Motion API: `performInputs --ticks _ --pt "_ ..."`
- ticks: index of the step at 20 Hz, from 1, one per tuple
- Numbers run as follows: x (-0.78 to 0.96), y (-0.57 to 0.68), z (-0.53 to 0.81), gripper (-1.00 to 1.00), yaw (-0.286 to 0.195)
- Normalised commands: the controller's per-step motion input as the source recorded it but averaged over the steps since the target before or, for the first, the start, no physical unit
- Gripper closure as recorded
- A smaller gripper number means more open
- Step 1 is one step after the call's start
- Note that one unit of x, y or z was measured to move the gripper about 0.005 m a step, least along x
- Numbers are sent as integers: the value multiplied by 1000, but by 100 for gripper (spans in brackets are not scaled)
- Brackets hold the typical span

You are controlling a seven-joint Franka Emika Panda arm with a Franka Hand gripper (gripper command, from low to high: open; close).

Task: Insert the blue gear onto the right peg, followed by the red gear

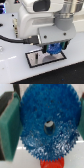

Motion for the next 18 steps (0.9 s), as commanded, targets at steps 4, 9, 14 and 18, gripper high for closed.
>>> performInputs --ticks 4,9,14,18 --pt "65 -67 -182 100 0" --pt "130 -48 -111 100 0" --pt "112 -46 10 100 0" --pt "90 -15 -274 100 0"
